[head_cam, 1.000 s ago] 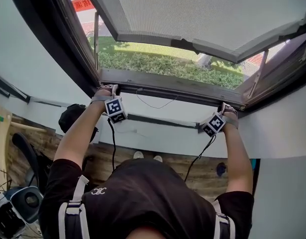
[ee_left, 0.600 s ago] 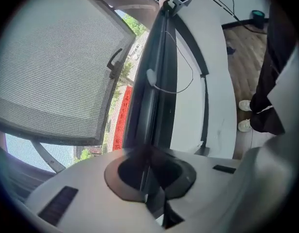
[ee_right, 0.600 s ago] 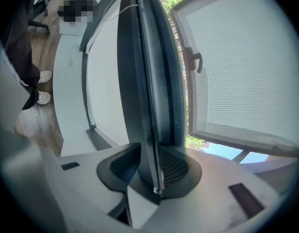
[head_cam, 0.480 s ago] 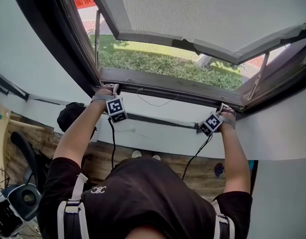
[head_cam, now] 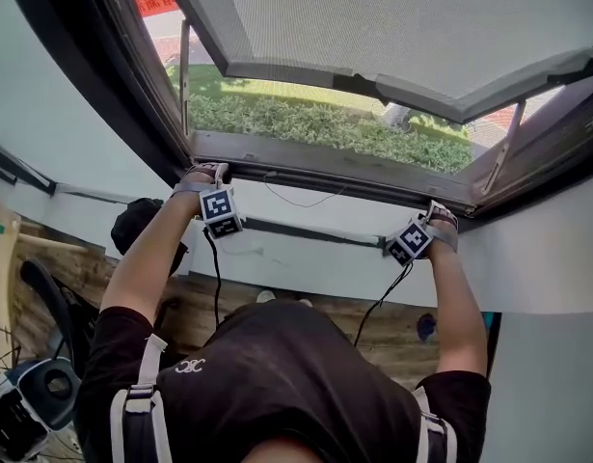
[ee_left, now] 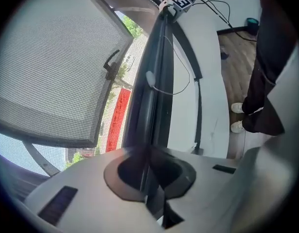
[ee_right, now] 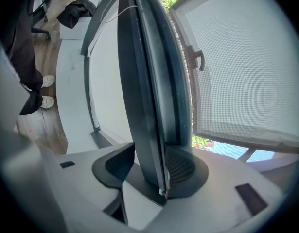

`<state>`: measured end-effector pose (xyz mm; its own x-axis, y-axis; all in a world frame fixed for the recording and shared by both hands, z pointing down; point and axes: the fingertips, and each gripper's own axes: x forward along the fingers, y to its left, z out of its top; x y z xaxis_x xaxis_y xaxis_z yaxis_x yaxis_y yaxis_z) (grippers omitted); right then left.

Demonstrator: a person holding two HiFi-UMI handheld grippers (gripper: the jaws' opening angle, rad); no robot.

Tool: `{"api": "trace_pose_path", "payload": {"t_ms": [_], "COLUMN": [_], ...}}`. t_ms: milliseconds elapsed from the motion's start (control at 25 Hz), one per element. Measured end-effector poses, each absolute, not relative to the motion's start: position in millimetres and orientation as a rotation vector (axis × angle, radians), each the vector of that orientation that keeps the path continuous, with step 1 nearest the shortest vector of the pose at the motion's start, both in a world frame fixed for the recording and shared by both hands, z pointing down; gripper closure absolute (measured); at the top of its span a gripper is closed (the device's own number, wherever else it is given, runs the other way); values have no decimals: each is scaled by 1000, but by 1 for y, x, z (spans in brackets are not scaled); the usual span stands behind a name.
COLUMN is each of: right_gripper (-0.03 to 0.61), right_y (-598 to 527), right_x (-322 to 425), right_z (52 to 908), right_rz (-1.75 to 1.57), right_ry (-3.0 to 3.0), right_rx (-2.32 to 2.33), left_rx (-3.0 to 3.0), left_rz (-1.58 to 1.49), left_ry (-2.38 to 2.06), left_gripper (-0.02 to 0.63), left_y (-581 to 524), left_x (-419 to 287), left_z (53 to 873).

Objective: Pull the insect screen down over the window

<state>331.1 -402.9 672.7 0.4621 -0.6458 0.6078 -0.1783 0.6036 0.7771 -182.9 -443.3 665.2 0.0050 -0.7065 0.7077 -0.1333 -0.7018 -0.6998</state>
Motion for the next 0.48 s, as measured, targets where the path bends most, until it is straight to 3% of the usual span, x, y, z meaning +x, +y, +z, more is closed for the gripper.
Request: {"api": "trace_pose_path", "payload": {"t_ms": [200, 240, 280, 360, 480], "right_gripper": [374, 376, 376, 377, 377], "right_y": [-406, -404, -403, -404, -407], "right_x": [331, 330, 330, 332, 333], "right_z": [675, 674, 674, 677, 678], "right_rz": [-356, -346, -342, -349, -373], "right_ry": [-1098, -1101, -1104, -1106, -1113], "right_rx": [906, 902, 897, 893, 905], "left_rx": [-1906, -1931, -1944, -1926, -1887], "left_rz": [-1847, -1901, -1940, -1948, -1909], "left_ry": [710, 647, 602, 585, 623], "left_gripper": [569, 422, 321, 358, 362], "left_y": [-431, -423, -417, -418, -425], "left_x": [-183, -182, -181, -181, -184], "left_z": [670, 675, 679, 681, 686]}}
